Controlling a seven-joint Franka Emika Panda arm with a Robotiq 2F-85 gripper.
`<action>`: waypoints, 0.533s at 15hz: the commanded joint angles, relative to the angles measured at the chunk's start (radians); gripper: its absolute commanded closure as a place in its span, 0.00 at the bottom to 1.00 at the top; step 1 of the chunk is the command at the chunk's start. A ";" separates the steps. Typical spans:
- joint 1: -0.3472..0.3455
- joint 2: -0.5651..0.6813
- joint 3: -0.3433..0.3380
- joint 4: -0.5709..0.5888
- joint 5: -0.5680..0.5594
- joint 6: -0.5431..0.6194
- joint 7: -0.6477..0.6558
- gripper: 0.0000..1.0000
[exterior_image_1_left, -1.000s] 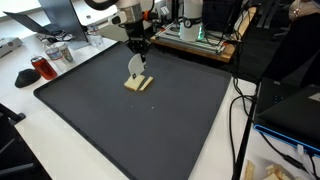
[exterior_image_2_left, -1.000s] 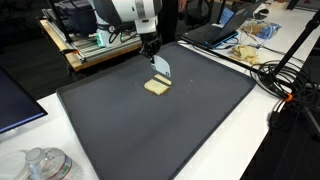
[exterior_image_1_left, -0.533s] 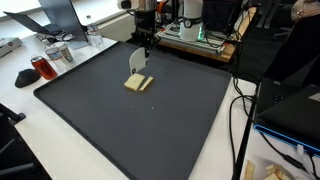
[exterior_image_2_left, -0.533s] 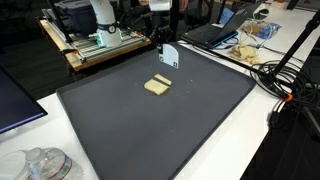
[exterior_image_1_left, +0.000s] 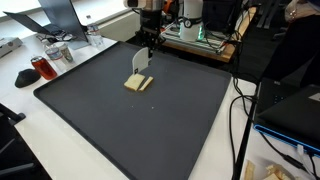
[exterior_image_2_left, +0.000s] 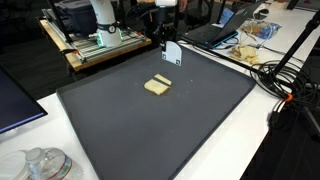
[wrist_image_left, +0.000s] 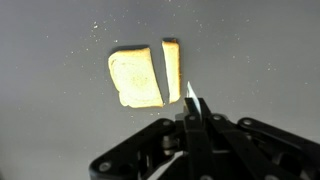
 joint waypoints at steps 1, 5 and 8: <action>0.008 0.010 -0.012 0.010 -0.007 0.002 0.004 0.99; 0.086 0.074 -0.109 0.053 -0.007 0.048 0.030 0.99; 0.123 0.120 -0.162 0.078 -0.008 0.078 0.055 0.99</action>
